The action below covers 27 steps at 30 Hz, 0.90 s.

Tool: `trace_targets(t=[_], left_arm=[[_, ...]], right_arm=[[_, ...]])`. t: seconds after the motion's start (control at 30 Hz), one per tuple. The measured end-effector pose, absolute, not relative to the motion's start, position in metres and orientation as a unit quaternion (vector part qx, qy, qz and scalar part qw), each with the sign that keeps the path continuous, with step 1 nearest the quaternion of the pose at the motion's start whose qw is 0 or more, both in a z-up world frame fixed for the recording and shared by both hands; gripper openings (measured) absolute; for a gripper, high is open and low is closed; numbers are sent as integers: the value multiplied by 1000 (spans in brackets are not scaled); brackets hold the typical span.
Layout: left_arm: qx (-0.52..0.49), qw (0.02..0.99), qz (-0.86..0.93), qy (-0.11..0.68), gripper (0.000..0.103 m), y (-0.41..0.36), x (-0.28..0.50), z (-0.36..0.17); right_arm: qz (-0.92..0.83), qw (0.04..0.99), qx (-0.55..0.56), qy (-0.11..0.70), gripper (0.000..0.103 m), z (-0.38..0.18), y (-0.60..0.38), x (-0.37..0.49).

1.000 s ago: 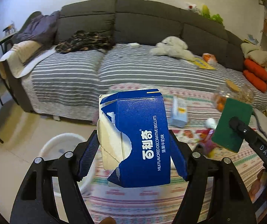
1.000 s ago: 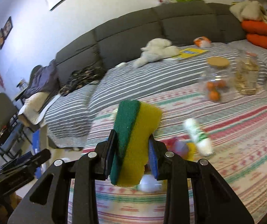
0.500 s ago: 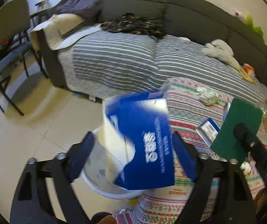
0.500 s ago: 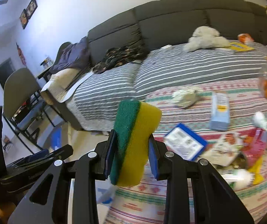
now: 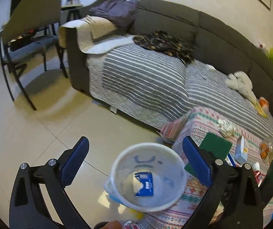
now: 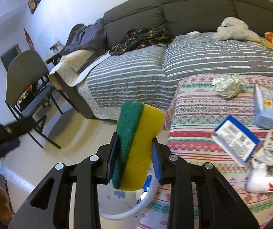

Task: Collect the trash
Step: 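Carry box and sponge to the white bin and release both, then grasp the blue card box with the left gripper while the right grasps the white bottle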

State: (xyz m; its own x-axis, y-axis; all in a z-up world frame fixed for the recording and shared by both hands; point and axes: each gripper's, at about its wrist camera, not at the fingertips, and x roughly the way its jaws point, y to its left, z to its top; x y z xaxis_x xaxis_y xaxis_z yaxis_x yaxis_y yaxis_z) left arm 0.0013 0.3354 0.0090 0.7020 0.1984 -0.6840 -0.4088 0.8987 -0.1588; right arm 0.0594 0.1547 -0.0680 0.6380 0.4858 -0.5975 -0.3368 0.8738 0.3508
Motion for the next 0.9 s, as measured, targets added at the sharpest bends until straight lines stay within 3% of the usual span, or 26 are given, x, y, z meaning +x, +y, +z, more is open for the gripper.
trace_targets(t=[0.17, 0.4, 0.67, 0.9], left_arm=[[-157, 907, 185, 345, 95, 352, -5, 10], [-153, 905, 197, 346, 95, 361, -8, 9], [-143, 902, 200, 355, 96, 356, -4, 5], [-114, 899, 187, 379, 96, 323, 12, -3]], right_arm=[[241, 892, 94, 370, 37, -79, 181, 62], [230, 893, 91, 377, 65, -83, 191, 63], [171, 913, 71, 363, 86, -72, 171, 64], [118, 926, 51, 354, 92, -56, 135, 67]])
